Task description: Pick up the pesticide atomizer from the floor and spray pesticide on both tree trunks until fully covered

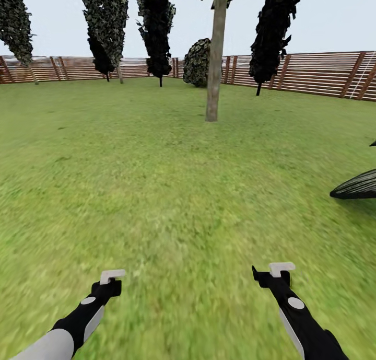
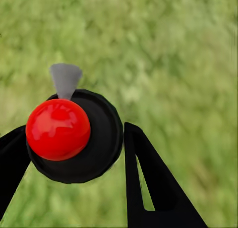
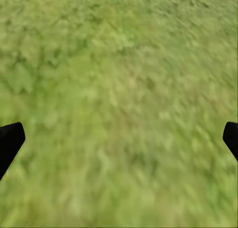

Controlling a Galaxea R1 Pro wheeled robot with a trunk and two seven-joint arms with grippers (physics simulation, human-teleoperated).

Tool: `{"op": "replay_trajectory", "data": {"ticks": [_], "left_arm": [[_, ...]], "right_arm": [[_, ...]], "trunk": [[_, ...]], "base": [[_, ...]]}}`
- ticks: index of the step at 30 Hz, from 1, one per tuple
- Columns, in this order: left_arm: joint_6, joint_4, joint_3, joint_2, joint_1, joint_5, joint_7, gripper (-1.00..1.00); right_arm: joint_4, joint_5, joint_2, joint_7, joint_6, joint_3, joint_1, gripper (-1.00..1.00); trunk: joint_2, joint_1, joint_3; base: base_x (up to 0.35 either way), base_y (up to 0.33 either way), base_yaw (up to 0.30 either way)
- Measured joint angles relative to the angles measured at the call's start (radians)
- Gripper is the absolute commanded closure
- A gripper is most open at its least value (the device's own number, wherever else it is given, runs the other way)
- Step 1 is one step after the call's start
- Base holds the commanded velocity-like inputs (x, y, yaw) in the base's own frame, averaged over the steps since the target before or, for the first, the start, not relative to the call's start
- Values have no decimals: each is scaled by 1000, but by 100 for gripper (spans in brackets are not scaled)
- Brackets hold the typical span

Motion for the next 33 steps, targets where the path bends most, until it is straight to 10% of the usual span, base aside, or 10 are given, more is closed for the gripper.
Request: {"op": "replay_trajectory", "data": {"ticks": [33], "left_arm": [[-7,0,0,0,0,-1,1,100]], "right_arm": [[37,-2,1,0,-2,2,0,-100]], "trunk": [[0,0,0]], "base": [[335,161,-12]]}}
